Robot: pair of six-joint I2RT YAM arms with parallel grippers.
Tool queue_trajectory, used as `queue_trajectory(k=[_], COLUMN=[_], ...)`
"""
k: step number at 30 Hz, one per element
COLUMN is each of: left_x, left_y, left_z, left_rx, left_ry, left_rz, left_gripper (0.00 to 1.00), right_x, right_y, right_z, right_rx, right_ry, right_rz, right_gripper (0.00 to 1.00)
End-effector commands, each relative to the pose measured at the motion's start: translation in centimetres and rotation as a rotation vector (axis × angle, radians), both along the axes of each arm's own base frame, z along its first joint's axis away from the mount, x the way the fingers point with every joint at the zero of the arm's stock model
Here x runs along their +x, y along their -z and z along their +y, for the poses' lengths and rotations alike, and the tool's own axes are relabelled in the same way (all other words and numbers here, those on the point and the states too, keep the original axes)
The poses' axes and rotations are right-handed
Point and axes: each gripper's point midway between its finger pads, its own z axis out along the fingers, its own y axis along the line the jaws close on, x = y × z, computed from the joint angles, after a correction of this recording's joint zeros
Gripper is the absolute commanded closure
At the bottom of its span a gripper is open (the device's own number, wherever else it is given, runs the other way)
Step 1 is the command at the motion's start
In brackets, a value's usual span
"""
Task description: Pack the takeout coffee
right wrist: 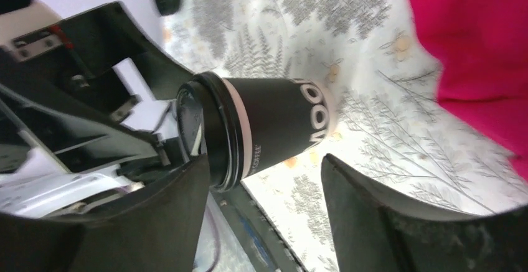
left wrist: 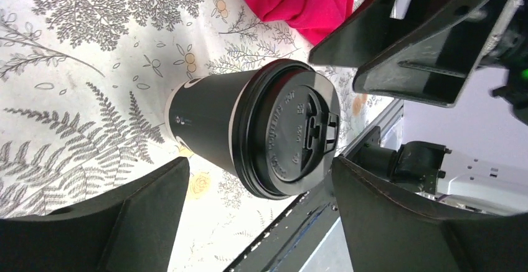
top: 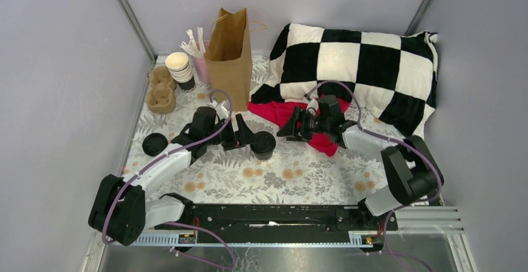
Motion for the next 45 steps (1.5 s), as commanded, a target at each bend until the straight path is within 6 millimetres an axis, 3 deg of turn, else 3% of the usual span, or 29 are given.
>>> queue_trajectory(k=[1,4,8,11,14,18,29,35,45], left_x=[0.2,-0.7,-2.5,-4.0,-5.1,-6.0,-6.3,-6.5,-6.9], left_y=[-2.7,-5.1,-8.5,-9.9,-10.0,-9.6,-9.7,-9.8,-9.7], left_z=[1.9,3.8,5.3,5.8,6.1,6.2,5.7,5.8,6.1], left_rx=[0.098,0.133,0.119,0.078,0.061,0.055,0.028,0.022,0.030], left_ry=[-0.031,-0.089,-0.140,-0.154,-0.159,-0.152,-0.121,-0.120,-0.125], left_rz=[-0.070,-0.124,-0.200,-0.220,-0.214,-0.207,-0.209,-0.215,-0.212], left_gripper=[0.06,0.01,0.01,0.01,0.01,0.01,0.01,0.01,0.01], right_x=[-0.3,-0.8,-0.6,-1.0,-0.6,-1.0,-2.0,-2.2,-1.7], right_y=[0.7,-1.2,-3.4,-3.6,-3.8,-4.3,-4.2,-2.7,-2.2], right_z=[-5.4,-5.0,-2.5,-0.3,1.3,4.0,6.7,7.1,6.6], right_rx=[-0.545,-0.722,-0.840,-0.915,-0.980,-0.889,-0.821,-0.880,-0.964], right_ry=[-0.013,-0.093,-0.159,-0.246,-0.301,-0.343,-0.372,-0.397,-0.371], right_rz=[-0.206,-0.315,-0.432,-0.474,-0.504,-0.508,-0.481,-0.476,-0.509], right_gripper=[0.20,0.02,0.00,0.00,0.00,0.00,0.00,0.00,0.03])
